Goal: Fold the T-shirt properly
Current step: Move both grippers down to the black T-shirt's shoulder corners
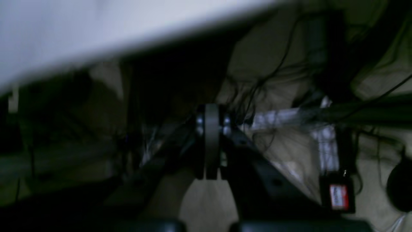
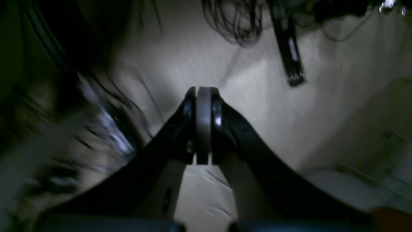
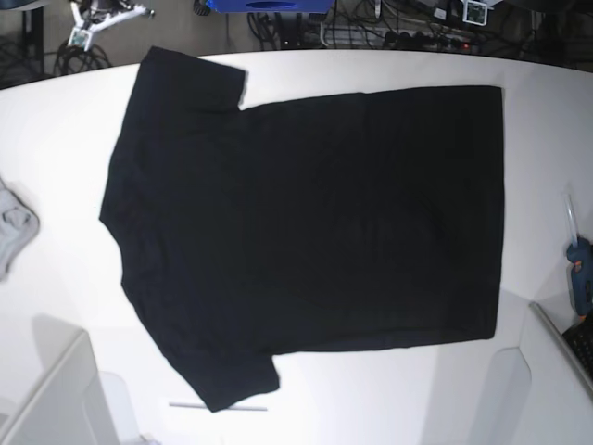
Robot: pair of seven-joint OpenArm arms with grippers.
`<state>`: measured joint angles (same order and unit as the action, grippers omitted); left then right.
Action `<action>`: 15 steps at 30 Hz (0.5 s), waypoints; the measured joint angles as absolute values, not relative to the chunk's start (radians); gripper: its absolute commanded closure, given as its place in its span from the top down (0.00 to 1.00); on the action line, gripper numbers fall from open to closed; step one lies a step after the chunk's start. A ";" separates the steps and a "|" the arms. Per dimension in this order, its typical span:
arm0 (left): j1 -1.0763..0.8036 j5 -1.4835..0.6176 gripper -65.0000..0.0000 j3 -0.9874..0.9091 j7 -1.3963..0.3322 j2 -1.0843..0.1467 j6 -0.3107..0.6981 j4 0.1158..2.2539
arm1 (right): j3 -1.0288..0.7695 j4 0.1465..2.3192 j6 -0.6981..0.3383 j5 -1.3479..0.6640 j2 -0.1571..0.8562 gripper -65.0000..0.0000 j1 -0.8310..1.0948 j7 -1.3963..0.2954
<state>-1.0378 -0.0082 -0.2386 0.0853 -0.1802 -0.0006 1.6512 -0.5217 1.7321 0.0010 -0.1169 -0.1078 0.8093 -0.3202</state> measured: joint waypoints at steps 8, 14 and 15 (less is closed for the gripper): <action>-1.089 -0.198 0.00 -0.274 0.078 -0.196 0.052 1.856 | -0.563 1.924 -0.152 -0.296 -0.099 0.00 0.746 -0.446; -1.085 -0.545 0.00 -0.438 0.078 -0.255 0.252 1.861 | -0.562 1.940 -0.402 -0.302 -0.106 0.00 0.664 -0.549; -1.086 -0.562 0.00 -0.463 0.075 -0.255 0.286 1.861 | -0.576 1.940 -0.439 -0.303 -0.110 0.04 0.655 -0.568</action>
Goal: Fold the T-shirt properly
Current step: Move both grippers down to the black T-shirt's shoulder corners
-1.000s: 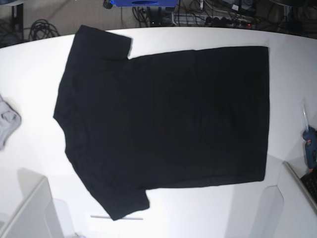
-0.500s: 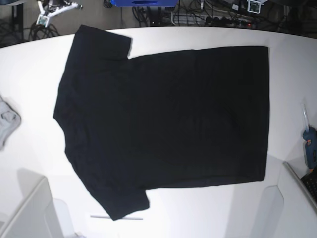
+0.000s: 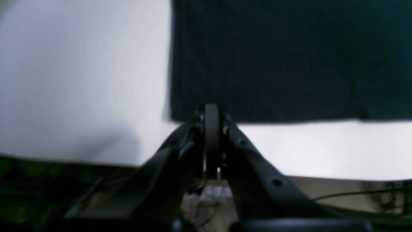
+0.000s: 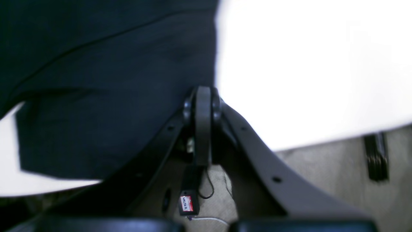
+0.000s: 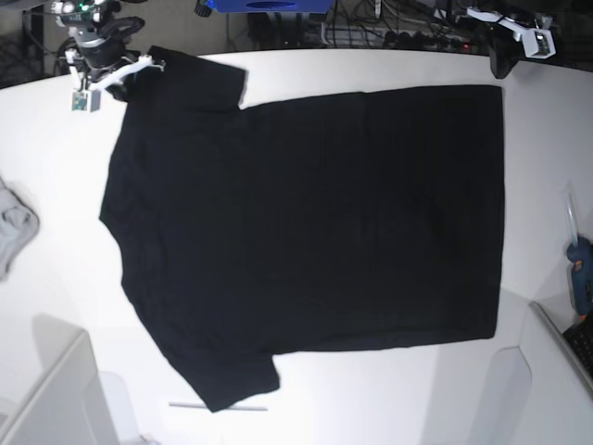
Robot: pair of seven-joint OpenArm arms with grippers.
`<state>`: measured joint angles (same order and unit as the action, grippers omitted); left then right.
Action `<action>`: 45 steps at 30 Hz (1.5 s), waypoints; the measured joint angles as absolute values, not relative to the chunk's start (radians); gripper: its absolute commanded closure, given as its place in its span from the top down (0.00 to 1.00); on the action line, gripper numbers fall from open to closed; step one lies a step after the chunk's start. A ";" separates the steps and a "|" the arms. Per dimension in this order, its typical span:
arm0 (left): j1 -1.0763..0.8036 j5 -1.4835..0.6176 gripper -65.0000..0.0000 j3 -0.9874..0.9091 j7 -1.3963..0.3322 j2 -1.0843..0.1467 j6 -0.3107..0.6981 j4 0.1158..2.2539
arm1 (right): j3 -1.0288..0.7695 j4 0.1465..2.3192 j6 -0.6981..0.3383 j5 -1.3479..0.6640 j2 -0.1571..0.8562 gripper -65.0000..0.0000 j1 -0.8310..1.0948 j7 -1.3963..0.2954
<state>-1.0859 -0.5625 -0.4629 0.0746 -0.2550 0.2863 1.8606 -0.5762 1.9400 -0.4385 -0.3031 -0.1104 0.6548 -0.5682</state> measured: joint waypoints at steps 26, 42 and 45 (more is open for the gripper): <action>-0.992 -0.916 0.57 -0.549 -0.043 -0.331 0.370 1.714 | -0.928 1.712 -0.690 -0.570 -0.036 0.67 0.360 -1.017; -0.805 -0.794 0.57 -0.785 -0.364 -0.218 0.558 1.663 | -0.848 1.641 -0.700 -0.607 -0.036 0.66 0.363 -0.961; -0.804 -0.793 0.57 -0.784 -0.363 -0.218 0.559 1.662 | -0.844 1.647 -0.701 -0.611 -0.036 0.66 0.368 -0.962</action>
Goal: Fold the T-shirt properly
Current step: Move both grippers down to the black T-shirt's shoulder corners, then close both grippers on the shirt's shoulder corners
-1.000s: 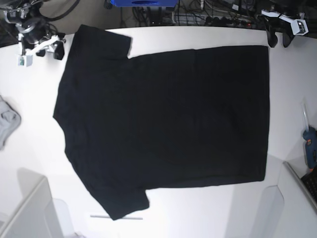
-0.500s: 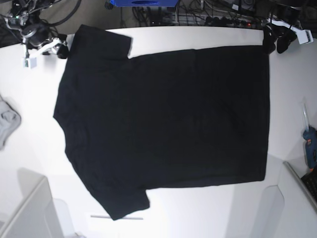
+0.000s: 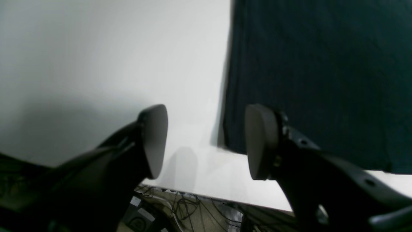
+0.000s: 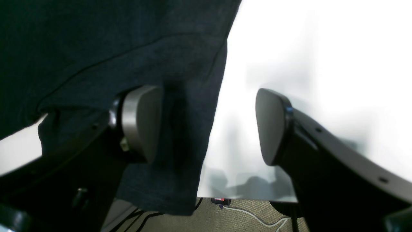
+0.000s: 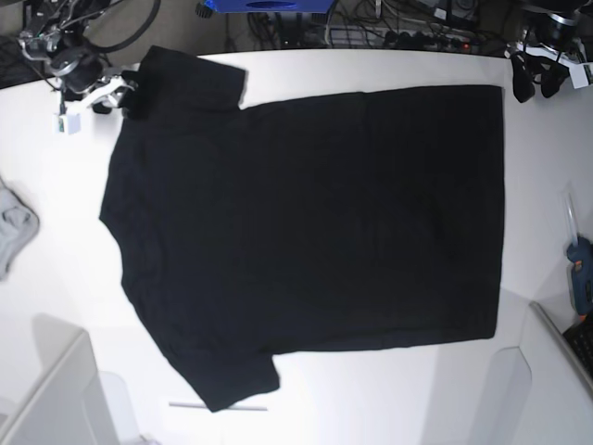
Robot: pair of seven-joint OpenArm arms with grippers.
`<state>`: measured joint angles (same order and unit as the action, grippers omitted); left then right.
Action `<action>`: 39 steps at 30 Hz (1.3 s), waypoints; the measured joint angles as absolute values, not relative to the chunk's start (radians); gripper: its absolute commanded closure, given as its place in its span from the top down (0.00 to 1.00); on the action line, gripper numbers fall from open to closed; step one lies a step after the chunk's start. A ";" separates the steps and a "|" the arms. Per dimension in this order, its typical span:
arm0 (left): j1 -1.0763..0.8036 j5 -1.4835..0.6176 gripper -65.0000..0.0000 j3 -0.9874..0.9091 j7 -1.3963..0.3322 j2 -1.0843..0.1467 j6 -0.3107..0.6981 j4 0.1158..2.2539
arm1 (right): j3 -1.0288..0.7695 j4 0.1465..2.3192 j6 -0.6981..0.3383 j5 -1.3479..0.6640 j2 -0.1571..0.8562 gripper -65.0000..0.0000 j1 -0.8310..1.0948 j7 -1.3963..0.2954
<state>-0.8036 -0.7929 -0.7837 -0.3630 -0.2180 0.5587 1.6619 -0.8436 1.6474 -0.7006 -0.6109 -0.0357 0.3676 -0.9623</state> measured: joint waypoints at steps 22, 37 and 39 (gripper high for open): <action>-0.764 -0.794 0.57 -0.679 -0.364 -0.216 0.558 1.591 | -0.731 1.636 -0.701 -0.621 -0.036 0.00 0.400 -0.957; -0.665 -0.817 0.55 -0.659 -0.422 -0.191 0.562 1.498 | -0.728 1.636 -0.701 -0.620 -0.036 0.00 0.398 -0.961; -0.643 -0.819 0.55 -0.664 -0.450 -0.185 0.573 1.492 | -0.728 1.636 -0.701 -0.621 -0.036 0.00 0.399 -0.962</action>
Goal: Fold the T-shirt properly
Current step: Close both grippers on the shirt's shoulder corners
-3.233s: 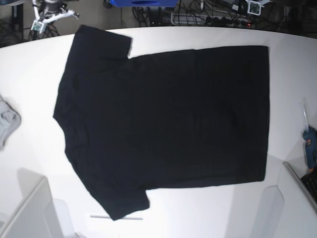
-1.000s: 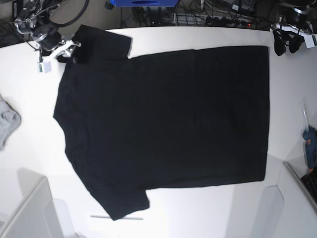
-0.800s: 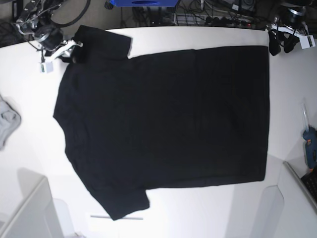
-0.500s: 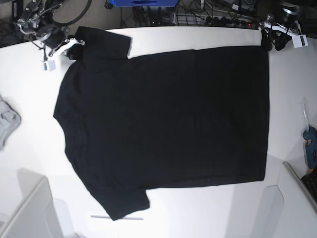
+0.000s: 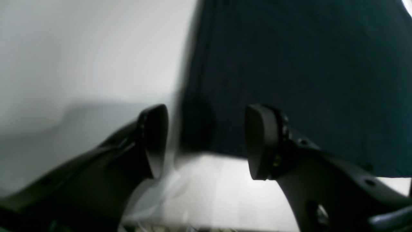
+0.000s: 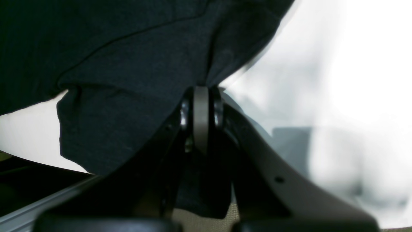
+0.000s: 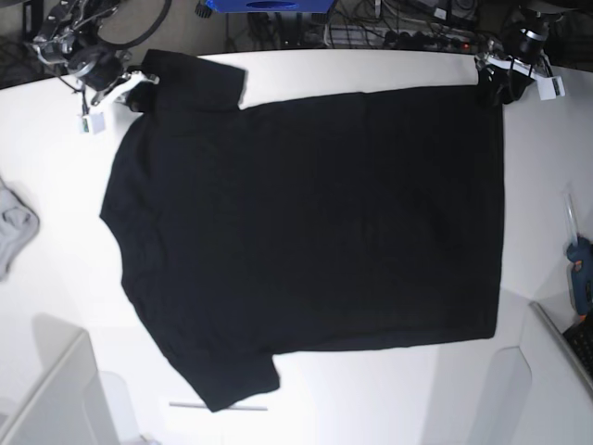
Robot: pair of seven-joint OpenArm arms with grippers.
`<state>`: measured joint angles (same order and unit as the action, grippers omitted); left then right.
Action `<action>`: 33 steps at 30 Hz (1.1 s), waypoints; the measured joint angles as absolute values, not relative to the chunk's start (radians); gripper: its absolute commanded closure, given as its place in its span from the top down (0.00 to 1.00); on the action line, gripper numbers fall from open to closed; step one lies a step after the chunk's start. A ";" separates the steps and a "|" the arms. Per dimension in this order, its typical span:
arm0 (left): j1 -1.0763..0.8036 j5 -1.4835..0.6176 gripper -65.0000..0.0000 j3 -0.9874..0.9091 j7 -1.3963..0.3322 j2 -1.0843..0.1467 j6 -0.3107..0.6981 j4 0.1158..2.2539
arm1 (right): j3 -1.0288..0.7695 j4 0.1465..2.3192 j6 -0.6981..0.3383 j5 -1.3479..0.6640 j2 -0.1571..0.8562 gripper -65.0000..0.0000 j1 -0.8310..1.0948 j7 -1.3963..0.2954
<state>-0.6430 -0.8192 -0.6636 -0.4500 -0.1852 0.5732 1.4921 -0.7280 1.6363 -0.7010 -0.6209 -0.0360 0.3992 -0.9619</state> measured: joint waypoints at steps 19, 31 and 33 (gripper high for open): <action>-0.630 -0.815 0.00 -0.657 -0.484 -0.158 0.573 1.489 | -0.727 1.643 -0.701 -0.616 -0.036 0.00 0.400 -0.964; -0.682 -0.793 0.00 -0.662 -0.504 -0.191 0.558 1.535 | -0.729 1.760 -0.696 -0.570 -0.039 0.00 0.450 -1.006; -0.699 -0.789 0.00 -0.661 -0.514 -0.188 0.558 1.562 | -0.729 1.768 -0.697 -0.568 -0.038 0.00 0.460 -1.006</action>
